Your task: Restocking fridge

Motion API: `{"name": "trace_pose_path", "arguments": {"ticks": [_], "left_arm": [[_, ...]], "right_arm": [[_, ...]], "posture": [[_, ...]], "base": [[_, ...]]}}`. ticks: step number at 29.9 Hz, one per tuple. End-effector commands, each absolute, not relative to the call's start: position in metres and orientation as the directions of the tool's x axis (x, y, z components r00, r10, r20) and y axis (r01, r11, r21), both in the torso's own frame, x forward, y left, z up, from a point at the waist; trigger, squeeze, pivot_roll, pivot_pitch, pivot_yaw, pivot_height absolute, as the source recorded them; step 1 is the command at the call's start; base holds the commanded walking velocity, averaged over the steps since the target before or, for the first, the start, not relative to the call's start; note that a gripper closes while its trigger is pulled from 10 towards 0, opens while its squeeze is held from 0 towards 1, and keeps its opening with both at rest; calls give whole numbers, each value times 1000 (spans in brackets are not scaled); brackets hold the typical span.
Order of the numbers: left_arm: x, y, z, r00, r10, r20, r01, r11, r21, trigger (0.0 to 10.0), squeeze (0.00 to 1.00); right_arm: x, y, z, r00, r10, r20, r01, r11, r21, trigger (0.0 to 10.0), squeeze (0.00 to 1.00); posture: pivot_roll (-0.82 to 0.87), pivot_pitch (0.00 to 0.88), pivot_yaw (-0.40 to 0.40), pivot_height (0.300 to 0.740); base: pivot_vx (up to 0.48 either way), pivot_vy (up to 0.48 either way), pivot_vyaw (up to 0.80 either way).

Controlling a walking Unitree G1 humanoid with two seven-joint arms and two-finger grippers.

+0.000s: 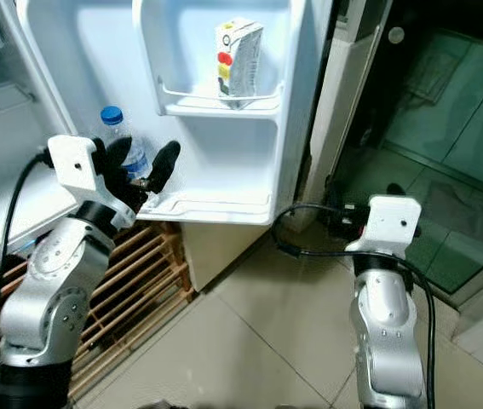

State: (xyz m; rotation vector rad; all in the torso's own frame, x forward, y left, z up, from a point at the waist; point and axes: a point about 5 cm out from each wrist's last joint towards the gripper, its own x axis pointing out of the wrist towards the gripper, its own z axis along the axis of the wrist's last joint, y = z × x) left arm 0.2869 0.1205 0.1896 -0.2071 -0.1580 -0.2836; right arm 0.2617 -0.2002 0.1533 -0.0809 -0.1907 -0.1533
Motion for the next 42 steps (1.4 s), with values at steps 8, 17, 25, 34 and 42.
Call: {"name": "trace_pose_path", "arguments": {"ticks": [8,17,25,34,42], "left_arm": [[298,127,184,974,-161,161,194,957,-214,10000,0],[304,135,181,987,-66,150,96,974,-204,10000,0],[293,148,166,987,-102,120,106,994,-27,10000,0],[295,143,175,984,-86,155,99,992,-76,10000,0],[296,141,175,985,-86,151,100,992,-81,10000,0]], "right_arm": [[270,-198,153,968,-146,204,161,985,-58,10000,0],[275,-193,153,975,-96,201,114,991,-76,10000,0],[281,-186,149,980,-79,181,84,996,-23,10000,0],[284,-180,147,985,-41,169,44,999,-15,10000,0],[285,-178,150,983,-18,182,27,999,-47,10000,0]], "posture": [[-180,0,53,736],[-177,0,34,736],[-158,0,52,736],[-135,0,41,736],[-138,0,37,736]], "base": [[0,-480,0],[0,-320,738],[0,0,731],[0,0,706],[0,-435,676]]}}
